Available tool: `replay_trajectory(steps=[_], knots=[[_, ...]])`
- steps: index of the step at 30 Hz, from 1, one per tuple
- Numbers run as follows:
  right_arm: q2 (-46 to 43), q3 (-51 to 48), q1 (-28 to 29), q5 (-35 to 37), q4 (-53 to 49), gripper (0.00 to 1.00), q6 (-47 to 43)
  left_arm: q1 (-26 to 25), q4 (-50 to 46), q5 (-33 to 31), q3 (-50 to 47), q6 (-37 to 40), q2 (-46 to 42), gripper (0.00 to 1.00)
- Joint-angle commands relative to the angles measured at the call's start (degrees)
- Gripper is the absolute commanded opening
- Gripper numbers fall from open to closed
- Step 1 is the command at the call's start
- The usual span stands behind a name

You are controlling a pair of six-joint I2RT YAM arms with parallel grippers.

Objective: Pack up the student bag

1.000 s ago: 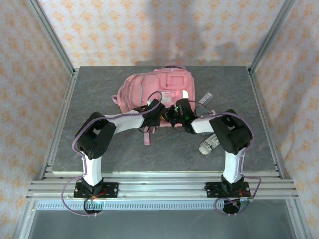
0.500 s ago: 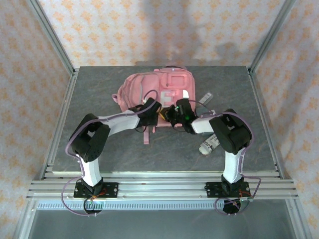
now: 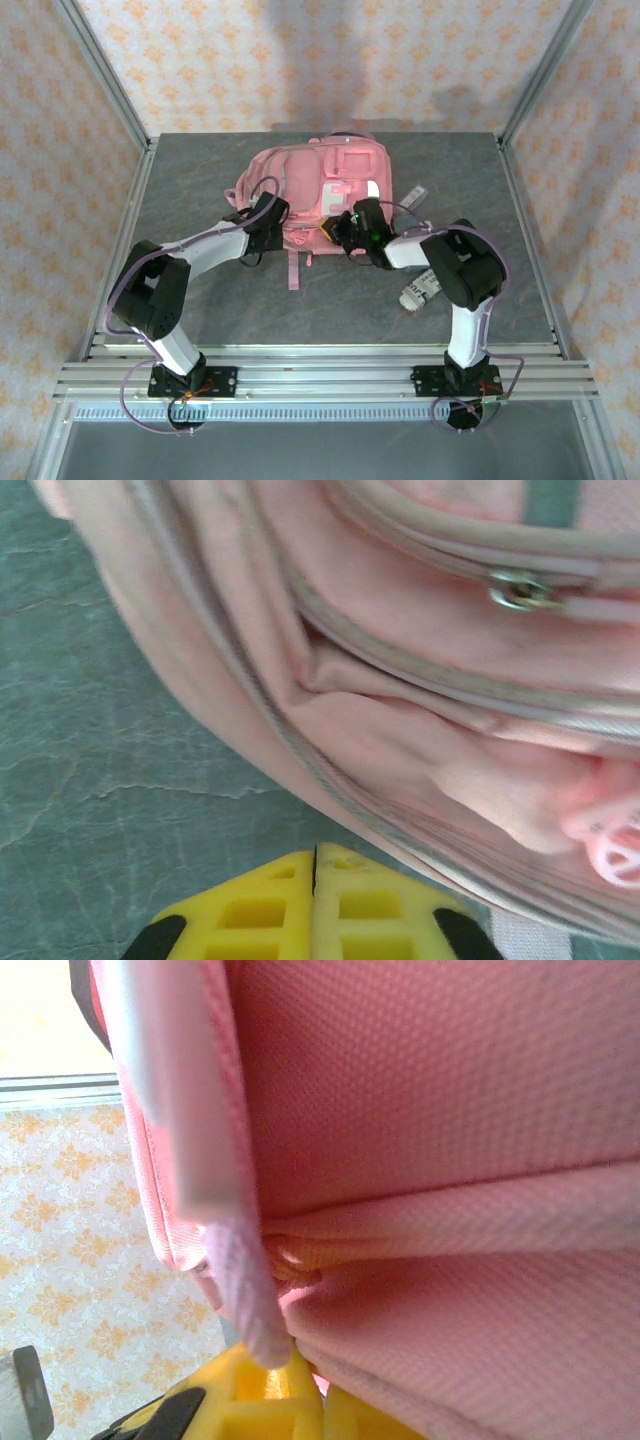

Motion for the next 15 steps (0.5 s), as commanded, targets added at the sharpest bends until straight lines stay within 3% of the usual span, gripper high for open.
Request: replay_trajectory(steps=[1, 3, 6, 15], knots=[[0.4, -1.92, -1.86, 3.87, -9.13, 0.0, 0.43, -1.33, 3.19, 5.55, 0.61, 2.63, -2.43, 0.32], [0.51, -1.56, -1.82, 3.21, -9.26, 0.0, -0.14, -1.37, 4.58, 9.41, 1.13, 3.89, -2.25, 0.46], [0.59, -1.55, -1.89, 2.77, -9.16, 0.0, -0.78, -1.27, 6.57, 12.86, 1.61, 5.46, -1.31, 0.55], [0.33, -1.45, -1.78, 1.41, -9.56, 0.0, -2.91, -0.95, 9.6, 16.03, 4.06, 8.94, 4.3, 0.63]])
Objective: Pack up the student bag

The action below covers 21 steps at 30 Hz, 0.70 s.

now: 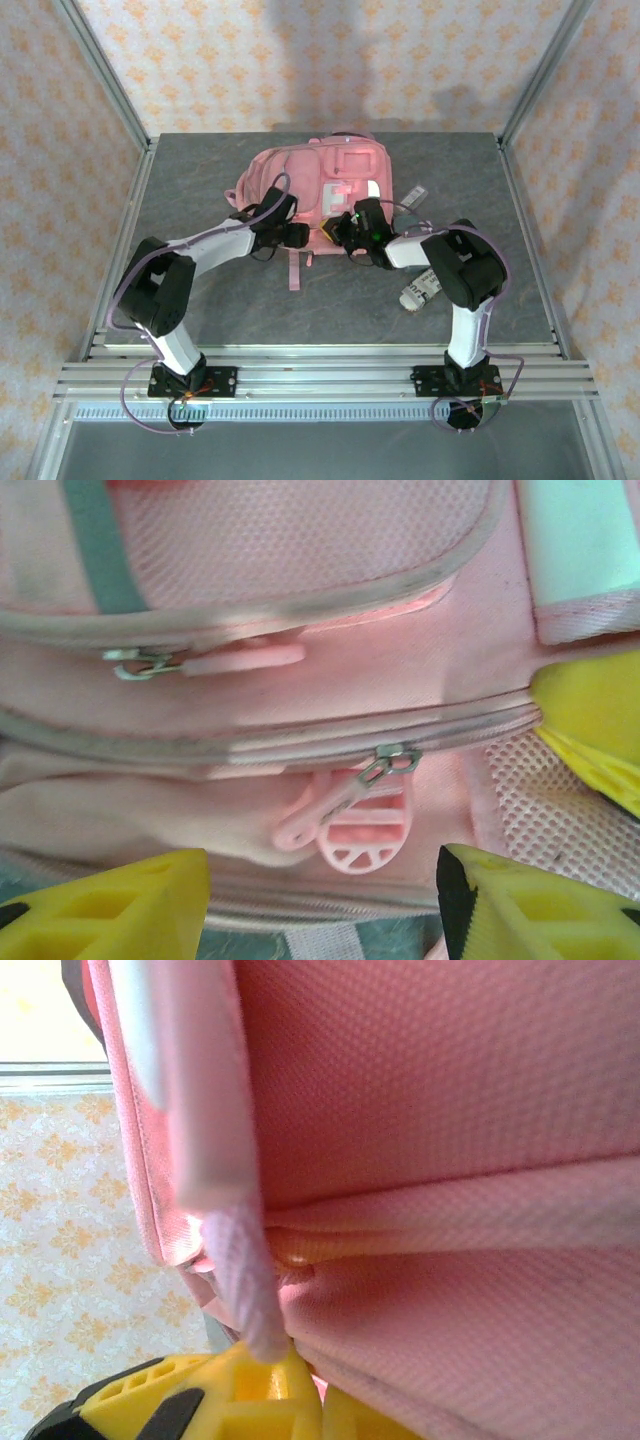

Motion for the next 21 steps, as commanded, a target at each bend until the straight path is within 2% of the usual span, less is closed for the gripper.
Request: replay_trajectory(steps=[1, 9, 10, 15, 18, 21], knots=[[0.37, -1.53, -1.58, 1.76, -8.6, 0.0, -0.19, 0.47, 2.25, 2.09, 1.96, 2.65, 2.3, 0.63], [0.71, -1.19, -1.48, 0.92, -8.34, 0.0, -0.72, 0.6, 1.85, 3.41, 5.68, 6.69, 7.16, 0.62], [0.72, -1.19, -1.41, 0.94, -8.34, 0.0, -0.73, 0.61, 1.74, 4.46, 6.23, 7.07, 7.68, 0.59], [1.15, -1.28, -1.41, 0.52, -7.91, 0.0, -0.55, 0.62, 0.62, 4.45, 8.23, 6.89, 9.73, 0.28], [1.09, -1.28, -1.41, 0.42, -7.9, 0.0, -0.55, 0.6, 0.33, 3.47, 8.4, 7.0, 10.34, 0.2], [1.14, -1.19, -1.41, 0.42, -7.9, 0.0, -0.54, 0.62, -0.6, 2.8, 9.22, 7.22, 10.84, 0.19]])
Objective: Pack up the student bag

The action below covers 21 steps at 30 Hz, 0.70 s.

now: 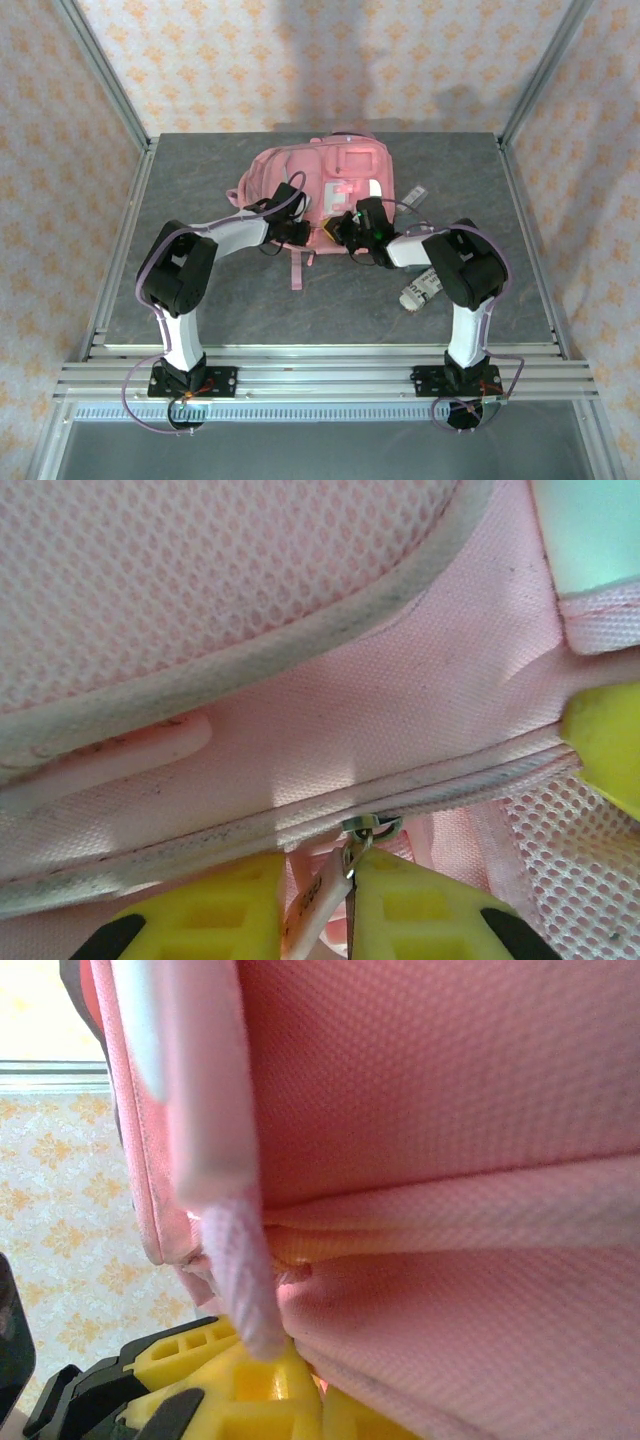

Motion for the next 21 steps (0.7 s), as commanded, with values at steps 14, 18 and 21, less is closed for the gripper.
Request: replay_trajectory(steps=[14, 18, 21], knots=[[1.29, -1.01, -1.05, 1.67, -8.91, 0.0, -0.04, 0.91, -2.39, -12.47, -0.24, -3.59, -0.97, 0.0], [0.99, -1.19, -1.89, 2.25, -9.55, 0.0, -0.44, 4.19, -5.42, -18.78, -4.11, -7.78, -5.42, 0.0], [1.27, -0.93, -2.11, 2.36, -9.91, 0.0, -0.61, 6.03, -5.69, -22.58, -7.16, -9.7, -9.11, 0.0]])
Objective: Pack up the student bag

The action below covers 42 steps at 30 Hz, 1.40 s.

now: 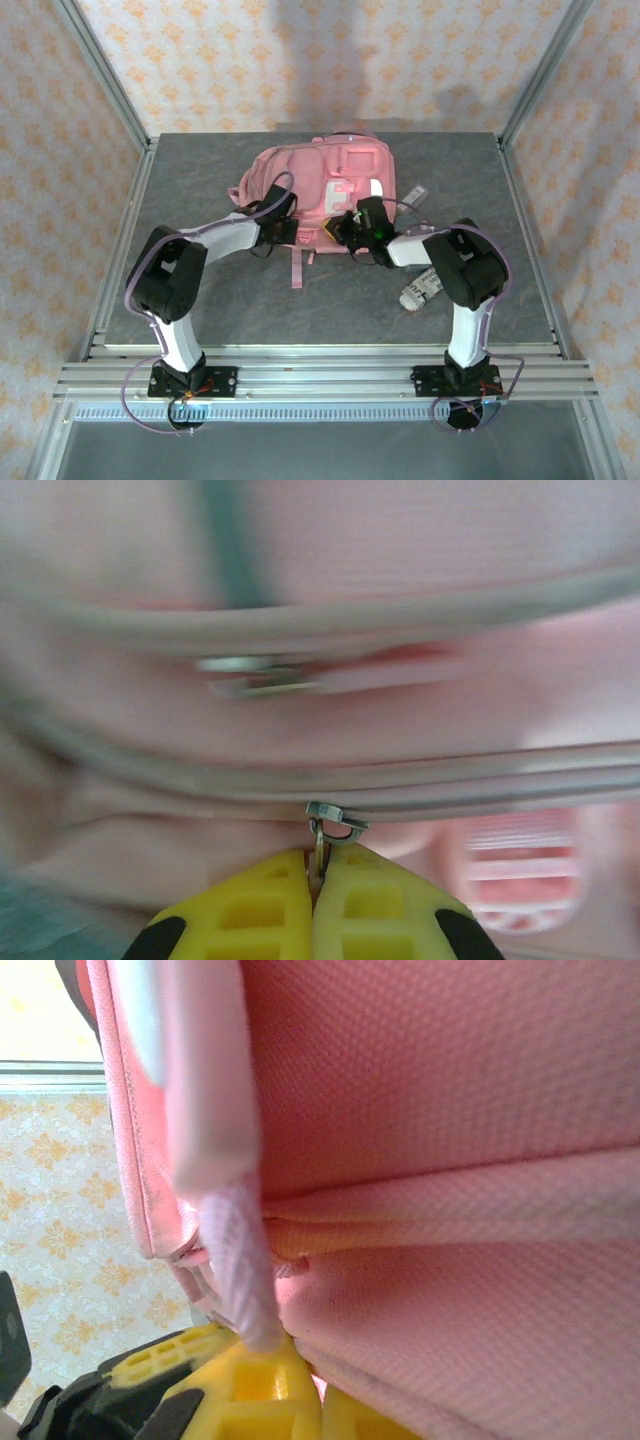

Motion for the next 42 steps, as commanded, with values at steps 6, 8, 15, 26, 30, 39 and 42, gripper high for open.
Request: replay_trajectory(steps=[6, 8, 15, 26, 30, 39, 42], knots=[[1.97, 2.82, -2.22, 3.45, -13.22, 0.0, -3.18, 2.92, -6.01, -9.06, -3.19, -4.09, -5.96, 0.0], [2.36, 5.27, -2.8, 3.41, -15.85, 0.0, -5.32, 1.68, -5.18, -6.81, -4.74, -4.4, -7.66, 0.0], [3.93, 15.9, -4.4, 5.43, -26.76, 0.0, -13.81, -5.2, -5.71, 1.52, -7.61, -7.32, -12.25, 0.0], [-5.16, 12.94, -3.85, -2.78, -26.9, 0.39, -13.49, -9.64, 0.41, 0.11, -5.16, -12.6, -12.49, 0.0], [-8.02, 8.15, -1.98, -7.02, -23.85, 0.41, -11.25, -10.18, -0.71, -0.42, -4.03, -11.83, -11.96, 0.0], [-2.93, 8.78, 3.74, -8.46, -18.47, 0.41, -6.88, -11.15, -0.88, -0.07, -4.49, -11.76, -12.78, 0.0], [-0.5, 11.64, 4.64, -7.06, -18.37, 0.42, -6.73, -11.58, -0.38, 0.46, -4.66, -12.0, -12.59, 0.0]])
